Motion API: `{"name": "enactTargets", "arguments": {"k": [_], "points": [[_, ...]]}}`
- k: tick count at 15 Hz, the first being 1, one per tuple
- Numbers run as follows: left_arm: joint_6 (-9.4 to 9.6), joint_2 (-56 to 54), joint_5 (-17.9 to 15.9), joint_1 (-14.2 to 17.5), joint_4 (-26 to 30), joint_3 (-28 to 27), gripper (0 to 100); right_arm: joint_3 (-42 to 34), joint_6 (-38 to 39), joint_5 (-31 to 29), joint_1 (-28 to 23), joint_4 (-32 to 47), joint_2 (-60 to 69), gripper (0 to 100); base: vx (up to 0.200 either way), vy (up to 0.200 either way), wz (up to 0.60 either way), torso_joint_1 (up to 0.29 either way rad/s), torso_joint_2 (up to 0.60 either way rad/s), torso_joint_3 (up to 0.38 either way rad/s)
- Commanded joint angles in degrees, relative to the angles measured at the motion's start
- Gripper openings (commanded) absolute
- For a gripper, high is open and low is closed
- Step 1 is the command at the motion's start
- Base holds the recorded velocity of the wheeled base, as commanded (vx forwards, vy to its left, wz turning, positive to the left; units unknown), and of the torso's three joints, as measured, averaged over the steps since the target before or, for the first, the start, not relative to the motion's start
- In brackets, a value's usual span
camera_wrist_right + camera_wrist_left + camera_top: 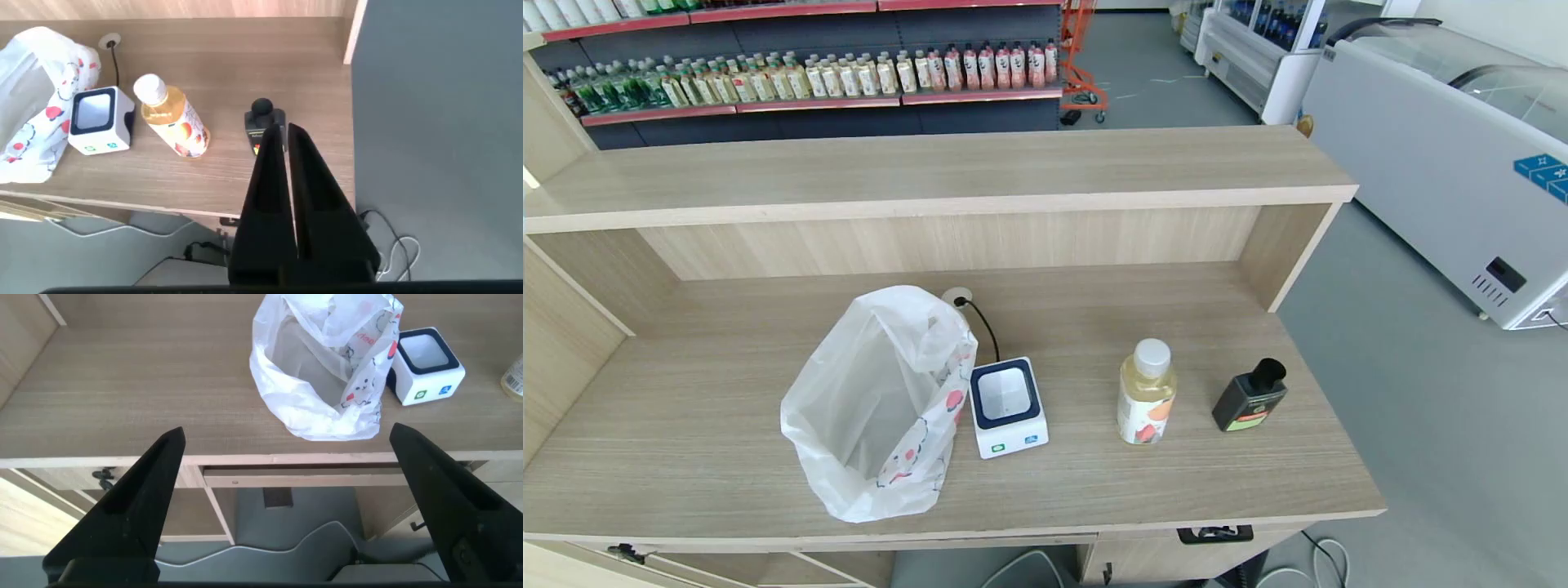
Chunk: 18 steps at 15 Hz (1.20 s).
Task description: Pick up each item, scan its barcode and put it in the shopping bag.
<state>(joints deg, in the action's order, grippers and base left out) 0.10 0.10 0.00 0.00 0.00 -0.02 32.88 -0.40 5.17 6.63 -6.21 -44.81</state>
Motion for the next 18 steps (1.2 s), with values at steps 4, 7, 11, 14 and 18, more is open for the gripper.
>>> {"name": "enactTargets", "arguments": {"k": [4,7,11,14,18], "points": [[-0.01,-0.01,0.00,0.00,0.00,0.02,100,0.61,3.39,-0.51,11.39,-2.06,-29.02,100,0.000,0.000,0.00,0.000,0.00,0.000],[-0.01,-0.01,0.00,0.00,0.00,0.02,100,-9.24,5.32,-5.17,14.81,-21.83,-43.17,100,0.000,0.000,0.00,0.000,0.00,0.000],[-0.01,-0.01,0.00,0.00,0.00,0.02,100,-10.99,13.67,-12.20,23.69,-32.73,-52.75,100,0.000,0.000,0.00,0.000,0.00,0.000],[-0.01,-0.01,0.00,-0.09,0.00,-0.06,100,-10.64,14.90,-12.55,27.12,-41.52,-58.11,100,0.000,0.000,0.00,0.000,0.00,0.000],[-0.01,-0.01,0.00,0.00,0.00,0.02,100,-7.65,14.64,-12.55,27.29,-48.90,-64.26,100,0.000,0.000,0.00,0.000,0.00,0.000]]}}
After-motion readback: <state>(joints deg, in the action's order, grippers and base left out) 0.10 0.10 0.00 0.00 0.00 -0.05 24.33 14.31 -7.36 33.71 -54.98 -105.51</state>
